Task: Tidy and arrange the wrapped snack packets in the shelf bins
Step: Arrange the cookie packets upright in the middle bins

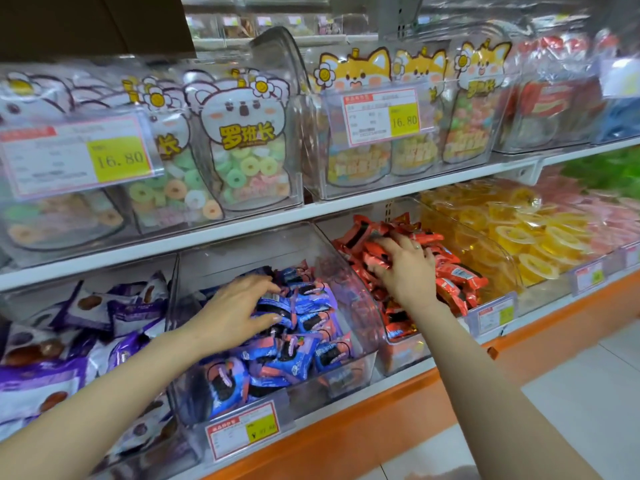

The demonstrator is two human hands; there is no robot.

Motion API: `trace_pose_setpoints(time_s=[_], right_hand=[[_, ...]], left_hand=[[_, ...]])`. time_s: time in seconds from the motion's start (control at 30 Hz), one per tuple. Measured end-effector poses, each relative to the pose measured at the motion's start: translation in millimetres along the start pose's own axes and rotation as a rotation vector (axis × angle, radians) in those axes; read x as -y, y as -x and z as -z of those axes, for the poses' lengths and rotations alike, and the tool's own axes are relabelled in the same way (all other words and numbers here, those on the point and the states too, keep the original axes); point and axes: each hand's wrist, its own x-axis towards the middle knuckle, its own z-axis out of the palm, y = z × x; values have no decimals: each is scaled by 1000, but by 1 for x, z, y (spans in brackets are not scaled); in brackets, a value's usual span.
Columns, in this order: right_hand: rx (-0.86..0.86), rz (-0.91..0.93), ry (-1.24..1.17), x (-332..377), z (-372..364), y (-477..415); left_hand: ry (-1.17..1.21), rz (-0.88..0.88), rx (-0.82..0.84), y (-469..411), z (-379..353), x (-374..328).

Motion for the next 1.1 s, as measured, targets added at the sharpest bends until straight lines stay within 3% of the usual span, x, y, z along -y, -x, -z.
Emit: trace_pose_setpoints(time_s=[0.2,0.43,0.57,0.7,0.83,0.93,1.0,1.1], right_hand=[[158,31,-63,7,15,16],[-77,76,-336,27,21,30],[-70,139,-394,36,21,33],[-45,191,-358,42,19,34],[-8,248,-354,55,20,36],[93,304,-391,69,17,39],[178,356,-386,78,14,42],[261,385,-359,88,8,42]], left_hand=[[41,51,146,-1,-19,18],[57,122,112,-21,-26,32],[-5,188,18,-21,-18,49],[-91,291,46,-16,-4,59],[-120,232,5,-23,5,49],[-11,78,122,-33,-6,44],[-78,43,199,-39,-18,44],[-204,79,88,-44,-21,49]])
